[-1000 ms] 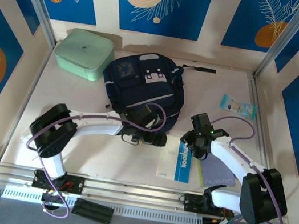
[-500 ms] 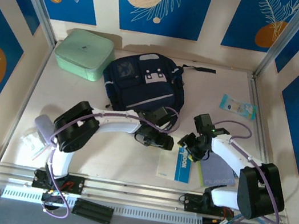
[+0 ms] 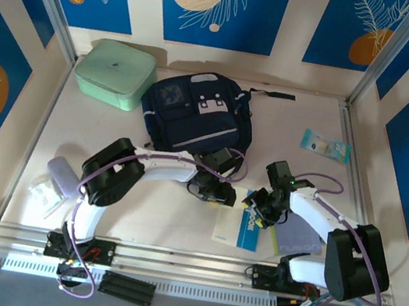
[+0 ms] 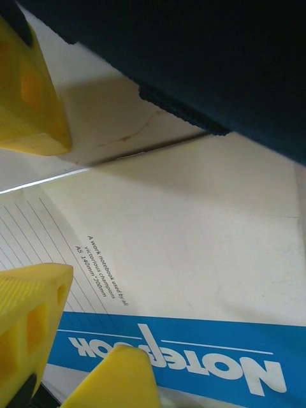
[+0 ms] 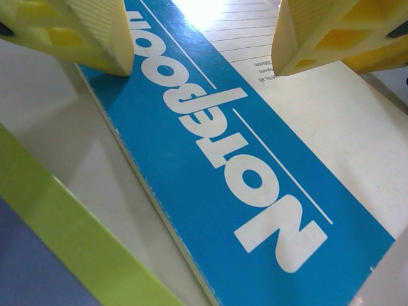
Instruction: Pack the student bag
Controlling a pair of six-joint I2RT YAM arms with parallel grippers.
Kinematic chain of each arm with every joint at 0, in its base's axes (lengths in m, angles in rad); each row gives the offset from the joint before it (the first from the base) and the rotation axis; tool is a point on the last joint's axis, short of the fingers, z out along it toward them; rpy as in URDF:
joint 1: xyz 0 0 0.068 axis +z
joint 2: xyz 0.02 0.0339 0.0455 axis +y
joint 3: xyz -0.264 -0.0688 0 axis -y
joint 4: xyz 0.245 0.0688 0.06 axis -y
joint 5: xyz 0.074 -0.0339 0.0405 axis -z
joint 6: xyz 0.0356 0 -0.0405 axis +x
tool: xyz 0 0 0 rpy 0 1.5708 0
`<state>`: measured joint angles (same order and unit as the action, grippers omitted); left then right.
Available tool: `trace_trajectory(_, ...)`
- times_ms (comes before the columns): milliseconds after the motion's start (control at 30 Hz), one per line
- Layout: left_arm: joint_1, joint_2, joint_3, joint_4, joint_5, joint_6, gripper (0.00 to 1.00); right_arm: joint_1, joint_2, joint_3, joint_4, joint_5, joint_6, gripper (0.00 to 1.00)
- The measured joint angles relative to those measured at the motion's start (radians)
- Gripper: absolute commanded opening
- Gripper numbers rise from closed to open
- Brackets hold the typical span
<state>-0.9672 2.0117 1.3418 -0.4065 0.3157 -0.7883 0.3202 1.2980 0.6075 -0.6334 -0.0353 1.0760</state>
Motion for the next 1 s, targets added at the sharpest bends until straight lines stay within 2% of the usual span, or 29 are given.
trace_trajectory(200,0.000,0.011,0.008,0.009,0.021,0.004,0.38,0.000,0.000,-0.002,-0.003,-0.013,0.006,0.60)
trace_trajectory(600,0.004,0.012,0.007,0.018,0.033,0.001,0.40,-0.002,0.004,-0.002,-0.007,-0.017,0.006,0.60)
trace_trajectory(1000,0.018,-0.107,-0.077,0.191,0.119,-0.026,0.34,-0.010,-0.001,-0.008,0.003,-0.018,0.031,0.60)
